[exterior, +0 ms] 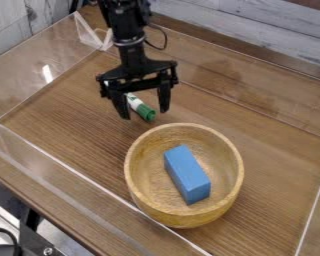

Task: Put the green marker in the brown bowl

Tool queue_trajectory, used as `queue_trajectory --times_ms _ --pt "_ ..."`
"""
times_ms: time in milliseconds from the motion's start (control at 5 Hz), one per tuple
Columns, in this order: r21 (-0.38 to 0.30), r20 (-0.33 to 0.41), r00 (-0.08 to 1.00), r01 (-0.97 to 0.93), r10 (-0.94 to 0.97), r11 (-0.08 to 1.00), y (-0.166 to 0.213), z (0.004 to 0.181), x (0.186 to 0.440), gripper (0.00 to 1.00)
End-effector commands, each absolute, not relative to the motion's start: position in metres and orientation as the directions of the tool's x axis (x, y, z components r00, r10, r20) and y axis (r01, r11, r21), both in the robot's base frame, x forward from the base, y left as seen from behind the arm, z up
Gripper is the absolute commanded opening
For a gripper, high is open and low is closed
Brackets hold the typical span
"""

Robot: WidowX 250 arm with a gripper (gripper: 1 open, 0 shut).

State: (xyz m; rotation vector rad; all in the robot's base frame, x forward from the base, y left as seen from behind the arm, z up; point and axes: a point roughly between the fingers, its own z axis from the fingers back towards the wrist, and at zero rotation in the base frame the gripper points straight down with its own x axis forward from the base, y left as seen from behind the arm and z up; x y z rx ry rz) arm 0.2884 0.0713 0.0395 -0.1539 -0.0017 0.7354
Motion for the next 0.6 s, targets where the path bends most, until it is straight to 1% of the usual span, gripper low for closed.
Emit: queue_trajectory --times_ms 0,200,400 --pt "-0.161 -0.015 0.733 -0.673 0.68 0.722 0.0741 0.043 0.2939 1.0" --pt "-0.163 -0.014 0.73 -0.676 0.683 0.719 0.0748 0.0388 0.2942 0.0" --pt "-0.156 -0.004 0.738 -0.667 0.675 0.728 0.075 0.0413 0.2935 0.0"
